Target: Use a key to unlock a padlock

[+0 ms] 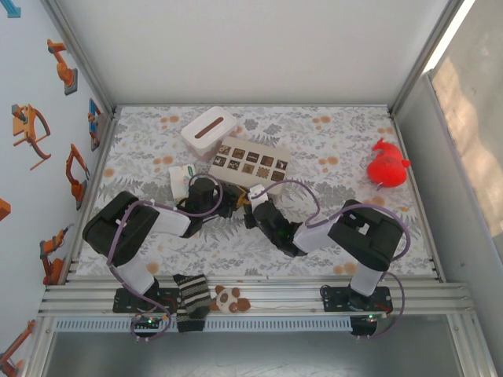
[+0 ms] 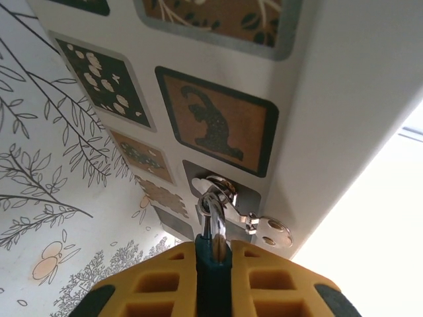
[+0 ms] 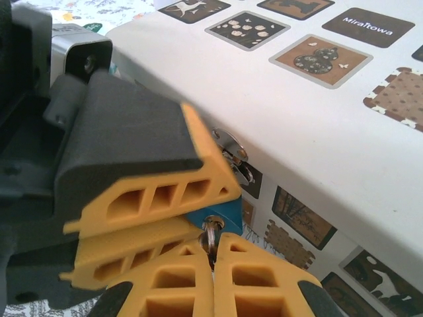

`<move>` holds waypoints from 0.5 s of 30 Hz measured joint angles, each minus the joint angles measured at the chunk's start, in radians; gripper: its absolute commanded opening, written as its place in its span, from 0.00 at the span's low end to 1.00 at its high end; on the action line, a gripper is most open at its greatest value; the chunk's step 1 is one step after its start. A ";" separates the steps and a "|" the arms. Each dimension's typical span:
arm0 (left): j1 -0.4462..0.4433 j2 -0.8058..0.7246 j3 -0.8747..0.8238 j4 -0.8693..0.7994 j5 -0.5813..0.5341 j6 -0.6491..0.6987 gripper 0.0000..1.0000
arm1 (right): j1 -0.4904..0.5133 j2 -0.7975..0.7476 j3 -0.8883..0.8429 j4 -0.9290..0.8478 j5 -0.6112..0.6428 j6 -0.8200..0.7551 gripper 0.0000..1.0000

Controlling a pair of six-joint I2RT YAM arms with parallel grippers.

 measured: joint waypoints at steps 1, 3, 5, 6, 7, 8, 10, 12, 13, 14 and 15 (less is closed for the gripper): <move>0.000 -0.005 -0.002 0.000 0.004 0.005 0.31 | 0.002 0.001 -0.001 0.008 0.002 0.014 0.00; 0.000 -0.019 -0.011 -0.003 0.016 0.008 0.35 | 0.001 0.005 -0.003 0.018 0.005 0.038 0.00; 0.002 -0.046 -0.024 -0.022 0.025 0.016 0.38 | 0.001 0.005 -0.008 0.029 0.006 0.058 0.00; 0.006 -0.066 -0.033 -0.033 0.029 0.024 0.40 | 0.001 0.005 -0.011 0.034 0.006 0.067 0.00; 0.014 -0.089 -0.042 -0.050 0.032 0.031 0.41 | 0.001 0.005 -0.014 0.037 0.006 0.076 0.00; 0.024 -0.111 -0.048 -0.066 0.032 0.038 0.42 | 0.001 0.005 -0.017 0.042 0.006 0.086 0.00; 0.048 -0.167 -0.056 -0.112 0.033 0.059 0.45 | 0.001 0.005 -0.025 0.054 0.006 0.109 0.00; 0.073 -0.227 -0.058 -0.171 0.031 0.085 0.50 | 0.001 0.005 -0.035 0.067 0.006 0.127 0.00; 0.083 -0.255 -0.058 -0.198 0.031 0.097 0.51 | 0.001 0.004 -0.039 0.073 0.006 0.135 0.00; 0.096 -0.290 -0.058 -0.232 0.029 0.112 0.52 | 0.001 0.004 -0.043 0.080 0.005 0.140 0.00; 0.108 -0.321 -0.058 -0.263 0.029 0.127 0.53 | 0.001 0.004 -0.045 0.087 0.003 0.141 0.00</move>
